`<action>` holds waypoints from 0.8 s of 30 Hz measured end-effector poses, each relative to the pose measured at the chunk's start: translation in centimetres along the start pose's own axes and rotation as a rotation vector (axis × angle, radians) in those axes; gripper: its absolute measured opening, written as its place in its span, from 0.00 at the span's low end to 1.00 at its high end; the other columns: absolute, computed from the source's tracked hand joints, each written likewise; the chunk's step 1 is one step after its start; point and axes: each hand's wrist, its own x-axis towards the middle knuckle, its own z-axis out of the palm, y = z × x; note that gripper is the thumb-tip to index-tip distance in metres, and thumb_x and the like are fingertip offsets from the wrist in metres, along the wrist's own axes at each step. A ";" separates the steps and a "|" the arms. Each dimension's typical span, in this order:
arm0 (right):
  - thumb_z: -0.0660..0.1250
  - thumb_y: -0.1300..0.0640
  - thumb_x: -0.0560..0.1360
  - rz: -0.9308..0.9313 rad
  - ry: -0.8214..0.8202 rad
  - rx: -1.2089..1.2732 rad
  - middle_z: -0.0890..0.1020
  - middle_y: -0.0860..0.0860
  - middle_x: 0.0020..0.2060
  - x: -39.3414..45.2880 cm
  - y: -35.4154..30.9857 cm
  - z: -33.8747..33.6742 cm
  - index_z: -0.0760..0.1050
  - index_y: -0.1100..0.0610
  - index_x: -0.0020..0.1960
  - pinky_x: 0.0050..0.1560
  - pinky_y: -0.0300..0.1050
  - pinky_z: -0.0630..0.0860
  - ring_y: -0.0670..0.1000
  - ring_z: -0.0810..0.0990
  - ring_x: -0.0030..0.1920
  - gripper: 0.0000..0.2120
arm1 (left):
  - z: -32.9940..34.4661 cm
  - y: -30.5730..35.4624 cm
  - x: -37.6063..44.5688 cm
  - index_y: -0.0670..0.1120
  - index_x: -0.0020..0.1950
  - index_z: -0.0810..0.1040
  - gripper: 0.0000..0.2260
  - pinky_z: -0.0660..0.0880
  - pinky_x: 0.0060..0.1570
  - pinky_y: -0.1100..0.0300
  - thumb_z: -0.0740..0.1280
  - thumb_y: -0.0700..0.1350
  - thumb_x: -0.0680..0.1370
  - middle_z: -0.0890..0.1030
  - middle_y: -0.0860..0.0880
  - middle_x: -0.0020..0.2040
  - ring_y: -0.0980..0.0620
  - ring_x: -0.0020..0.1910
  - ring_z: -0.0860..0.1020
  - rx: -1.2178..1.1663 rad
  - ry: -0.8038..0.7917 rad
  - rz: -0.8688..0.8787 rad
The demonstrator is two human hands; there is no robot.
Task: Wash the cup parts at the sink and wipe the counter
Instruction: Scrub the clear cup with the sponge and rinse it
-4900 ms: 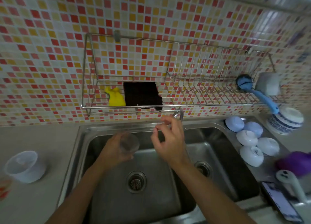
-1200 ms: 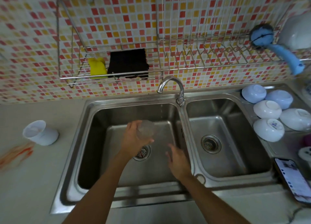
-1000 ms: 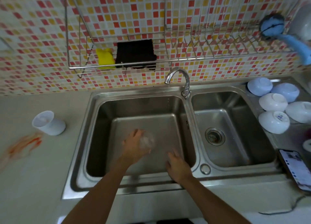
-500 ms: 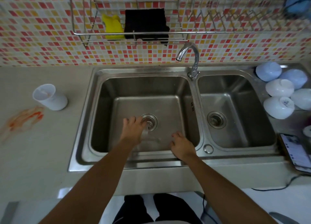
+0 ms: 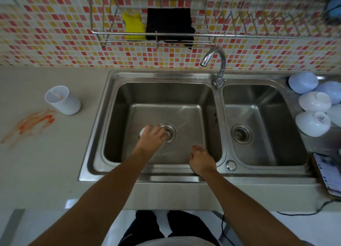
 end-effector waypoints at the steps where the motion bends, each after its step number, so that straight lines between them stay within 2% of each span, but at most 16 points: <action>1: 0.53 0.54 0.80 -0.012 0.009 -0.004 0.69 0.56 0.71 0.0 0.0 0.0 0.65 0.58 0.72 0.70 0.51 0.64 0.57 0.63 0.73 0.22 | 0.1 -0.1 -0.1 0.49 0.68 0.69 0.26 0.66 0.62 0.45 0.71 0.43 0.71 0.69 0.46 0.67 0.44 0.67 0.67 -0.046 -0.007 -0.035; 4: 0.54 0.56 0.80 -0.069 0.051 -0.020 0.68 0.57 0.71 0.0 -0.1 0.0 0.64 0.60 0.72 0.73 0.51 0.61 0.56 0.58 0.76 0.21 | 0.0 -0.1 -0.6 0.49 0.72 0.62 0.28 0.61 0.64 0.43 0.68 0.42 0.74 0.63 0.45 0.69 0.43 0.69 0.62 -0.199 -0.056 -0.186; 6: 0.54 0.57 0.81 -0.111 0.081 -0.021 0.66 0.56 0.73 0.0 -0.4 -0.2 0.63 0.59 0.73 0.75 0.49 0.58 0.54 0.52 0.77 0.21 | -0.1 -0.2 -1.1 0.52 0.71 0.62 0.29 0.62 0.63 0.45 0.70 0.44 0.72 0.64 0.47 0.68 0.45 0.67 0.64 -0.292 -0.023 -0.300; 8: 0.56 0.56 0.81 -0.175 0.108 -0.041 0.65 0.54 0.74 0.1 -0.6 -0.2 0.62 0.58 0.74 0.75 0.48 0.56 0.53 0.51 0.77 0.22 | 0.1 -0.5 -1.4 0.54 0.71 0.62 0.30 0.62 0.63 0.45 0.71 0.49 0.72 0.65 0.48 0.68 0.46 0.65 0.65 -0.437 0.014 -0.419; 9: 0.57 0.56 0.81 -0.201 0.122 -0.039 0.67 0.54 0.73 0.1 -0.6 -0.2 0.63 0.58 0.74 0.75 0.48 0.57 0.53 0.53 0.77 0.22 | 0.1 -0.8 -1.6 0.55 0.71 0.61 0.31 0.61 0.63 0.44 0.71 0.51 0.72 0.65 0.48 0.68 0.46 0.66 0.65 -0.510 0.028 -0.487; 11: 0.60 0.57 0.80 -0.208 0.134 0.043 0.74 0.55 0.67 0.0 -0.7 -0.2 0.68 0.58 0.71 0.69 0.47 0.65 0.54 0.66 0.71 0.19 | -0.2 -1.7 -2.3 0.55 0.72 0.60 0.33 0.61 0.66 0.43 0.71 0.57 0.71 0.65 0.49 0.69 0.46 0.67 0.66 -0.643 0.054 -0.625; 13: 0.61 0.57 0.80 -0.146 0.112 0.200 0.81 0.54 0.56 -0.1 -0.9 -0.4 0.75 0.56 0.62 0.58 0.47 0.74 0.51 0.79 0.54 0.12 | -0.3 -2.6 -3.2 0.54 0.72 0.60 0.36 0.60 0.68 0.43 0.71 0.61 0.69 0.66 0.50 0.70 0.48 0.66 0.68 -0.760 0.109 -0.752; 15: 0.61 0.57 0.81 -0.031 0.086 0.383 0.82 0.54 0.42 0.1 -1.3 -0.6 0.77 0.55 0.49 0.47 0.46 0.77 0.49 0.79 0.40 0.07 | -0.3 -3.9 -4.5 0.53 0.71 0.61 0.38 0.59 0.69 0.44 0.72 0.64 0.66 0.68 0.51 0.68 0.49 0.65 0.70 -0.865 0.184 -0.857; 17: 0.62 0.54 0.80 0.093 0.127 0.564 0.81 0.53 0.37 1.1 -2.0 -0.5 0.78 0.56 0.43 0.48 0.51 0.78 0.52 0.80 0.40 0.10 | -0.2 -5.2 -5.9 0.54 0.71 0.62 0.40 0.60 0.69 0.44 0.73 0.65 0.65 0.70 0.52 0.68 0.50 0.66 0.70 -0.953 0.261 -0.931; 20: 0.61 0.51 0.80 0.184 0.095 0.792 0.83 0.54 0.35 3.0 -4.7 0.6 0.78 0.58 0.41 0.51 0.56 0.77 0.56 0.82 0.41 0.15 | -0.2 -7.3 -8.2 0.54 0.71 0.62 0.39 0.63 0.69 0.45 0.73 0.64 0.65 0.69 0.51 0.69 0.48 0.68 0.68 -1.078 0.339 -1.016; 24: 0.61 0.58 0.80 0.056 0.017 0.853 0.82 0.52 0.27 5.4 -10.1 2.8 0.79 0.66 0.45 0.46 0.55 0.76 0.56 0.79 0.34 0.14 | 0.4 -9.8 -11.2 0.53 0.71 0.63 0.39 0.68 0.65 0.51 0.76 0.60 0.65 0.69 0.51 0.69 0.48 0.66 0.67 -1.192 0.423 -1.126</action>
